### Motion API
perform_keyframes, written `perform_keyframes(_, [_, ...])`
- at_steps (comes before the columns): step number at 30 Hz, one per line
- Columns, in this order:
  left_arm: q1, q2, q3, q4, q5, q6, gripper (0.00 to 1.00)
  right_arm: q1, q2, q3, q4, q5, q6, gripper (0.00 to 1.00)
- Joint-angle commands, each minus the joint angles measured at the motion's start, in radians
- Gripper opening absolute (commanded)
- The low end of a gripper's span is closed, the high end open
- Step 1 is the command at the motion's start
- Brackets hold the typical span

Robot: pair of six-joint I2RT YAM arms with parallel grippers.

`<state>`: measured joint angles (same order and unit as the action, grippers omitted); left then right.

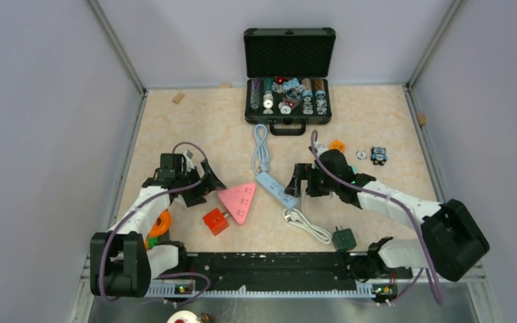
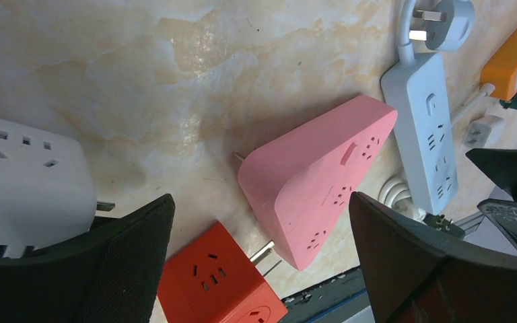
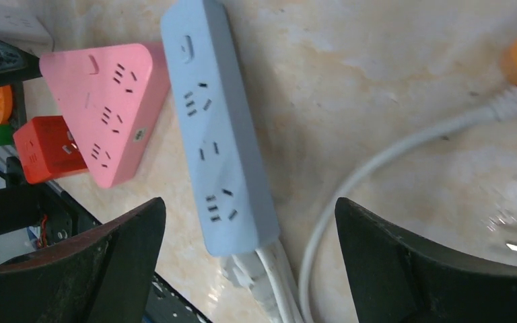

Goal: Insert the plug

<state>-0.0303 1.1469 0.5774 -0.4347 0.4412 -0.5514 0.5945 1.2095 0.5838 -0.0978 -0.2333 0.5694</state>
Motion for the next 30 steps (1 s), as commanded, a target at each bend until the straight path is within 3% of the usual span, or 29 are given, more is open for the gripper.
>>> perform_keyframes(1, [-0.004, -0.026, -0.007, 0.027, -0.006, -0.010, 0.99, 0.092, 0.138, 0.141, 0.096, 0.011, -0.005, 0.92])
perform_keyframes(7, [-0.003, -0.018, -0.010, 0.044, 0.017, -0.010, 0.99, 0.194, 0.270, 0.221, 0.163, -0.054, 0.063, 0.92])
perform_keyframes(12, [-0.004, -0.001, -0.018, 0.082, 0.086, -0.010, 0.99, 0.220, 0.328, 0.199, 0.394, -0.228, 0.177, 0.90])
perform_keyframes(21, [-0.030, 0.050, -0.032, 0.121, 0.165, -0.012, 0.92, 0.221, 0.236, 0.170, 0.270, -0.093, 0.163, 0.89])
perform_keyframes(30, [-0.065, 0.074, -0.073, 0.223, 0.259, -0.043, 0.86, 0.221, 0.321, 0.086, 0.395, -0.116, 0.200, 0.88])
